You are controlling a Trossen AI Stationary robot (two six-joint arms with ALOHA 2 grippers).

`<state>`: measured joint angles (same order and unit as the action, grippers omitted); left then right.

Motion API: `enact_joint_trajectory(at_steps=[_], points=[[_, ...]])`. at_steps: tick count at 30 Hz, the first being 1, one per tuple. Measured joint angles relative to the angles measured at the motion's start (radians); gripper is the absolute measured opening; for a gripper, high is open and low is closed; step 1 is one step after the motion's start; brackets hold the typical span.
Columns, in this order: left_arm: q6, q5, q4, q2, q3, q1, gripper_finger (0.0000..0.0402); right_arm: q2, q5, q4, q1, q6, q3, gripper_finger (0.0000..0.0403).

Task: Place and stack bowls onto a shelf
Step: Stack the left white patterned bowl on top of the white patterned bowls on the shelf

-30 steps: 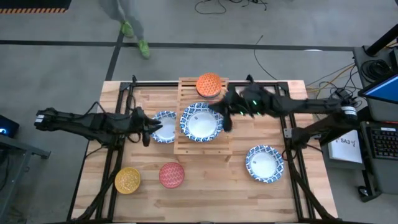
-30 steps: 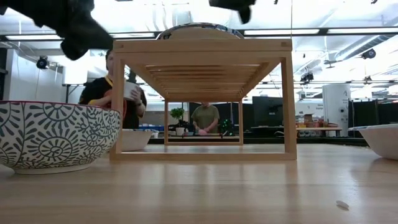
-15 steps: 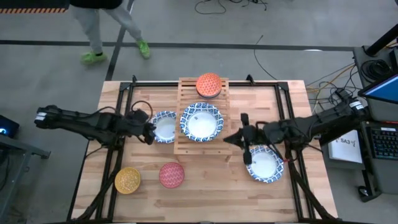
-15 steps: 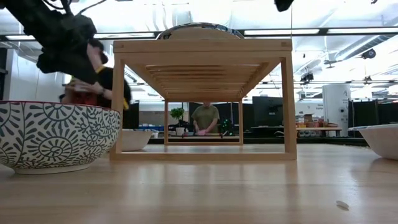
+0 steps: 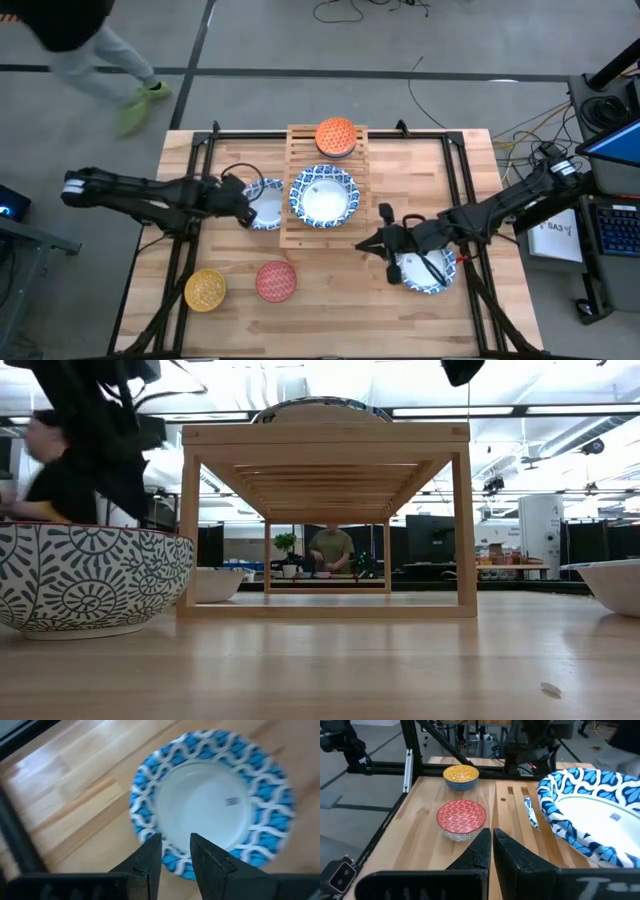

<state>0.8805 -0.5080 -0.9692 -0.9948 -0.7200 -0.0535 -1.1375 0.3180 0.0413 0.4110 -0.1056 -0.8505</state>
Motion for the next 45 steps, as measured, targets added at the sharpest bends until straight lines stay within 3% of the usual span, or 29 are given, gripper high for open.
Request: enact_joint_trajectory(at_steps=[10, 16, 24, 33, 45], points=[[-0.184, 0.034, 0.041, -0.103, 0.014, 0.202, 0.0169, -0.015, 0.000, 0.001, 0.000, 0.001, 0.000, 0.0009], [-0.375, 0.152, 0.163, -0.163, 0.016, 0.362, 0.0166, -0.015, -0.001, 0.001, 0.000, 0.002, 0.000, 0.0009], [-0.498, 0.211, 0.186, -0.230, 0.016, 0.527, 0.0161, -0.017, -0.003, 0.000, 0.008, -0.006, 0.000, 0.0009], [-0.583, 0.311, 0.228, -0.305, 0.016, 0.577, 0.0161, -0.017, -0.003, -0.003, 0.010, -0.012, 0.000, 0.0009], [-0.599, 0.325, 0.245, -0.399, 0.022, 0.577, 0.0145, -0.018, -0.003, -0.006, 0.010, -0.014, 0.000, 0.0009]])
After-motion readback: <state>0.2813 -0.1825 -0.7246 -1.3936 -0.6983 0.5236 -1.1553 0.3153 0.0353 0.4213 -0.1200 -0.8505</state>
